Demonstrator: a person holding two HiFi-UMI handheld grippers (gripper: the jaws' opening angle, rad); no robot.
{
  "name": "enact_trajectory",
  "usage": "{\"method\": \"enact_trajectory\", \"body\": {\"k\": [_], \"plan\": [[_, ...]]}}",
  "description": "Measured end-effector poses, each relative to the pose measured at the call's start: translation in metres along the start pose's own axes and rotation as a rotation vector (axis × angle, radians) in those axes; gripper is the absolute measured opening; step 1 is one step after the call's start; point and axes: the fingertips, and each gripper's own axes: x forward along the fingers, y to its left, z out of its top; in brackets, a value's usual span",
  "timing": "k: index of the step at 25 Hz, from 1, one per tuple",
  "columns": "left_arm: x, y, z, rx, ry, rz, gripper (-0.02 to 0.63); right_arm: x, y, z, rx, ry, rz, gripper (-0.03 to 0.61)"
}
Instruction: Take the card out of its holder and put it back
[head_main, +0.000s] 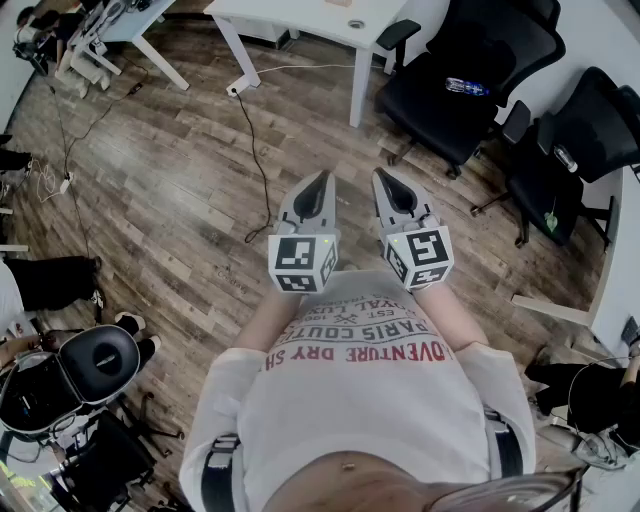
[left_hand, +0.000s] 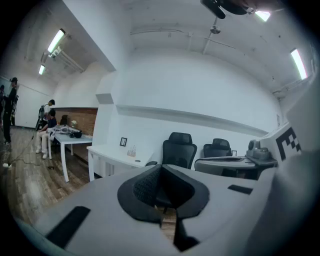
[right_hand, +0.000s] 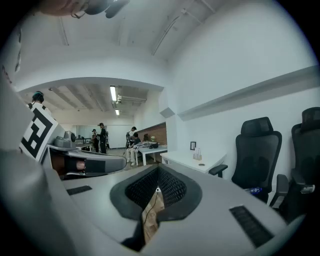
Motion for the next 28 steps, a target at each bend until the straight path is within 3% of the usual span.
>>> {"method": "enact_trajectory", "body": {"k": [10, 21, 28], "plan": [[0.020, -0.007, 0.001, 0.000, 0.007, -0.013, 0.025, 0.005, -0.021, -0.005, 0.024, 0.009, 0.003, 0.025], [0.050, -0.017, -0.003, 0.018, 0.051, -0.023, 0.025, 0.010, -0.055, -0.026, 0.138, 0.043, -0.023, 0.025], [0.080, 0.004, -0.011, 0.039, 0.098, -0.041, 0.025, 0.036, -0.063, -0.036, 0.174, 0.055, -0.016, 0.025]]}}
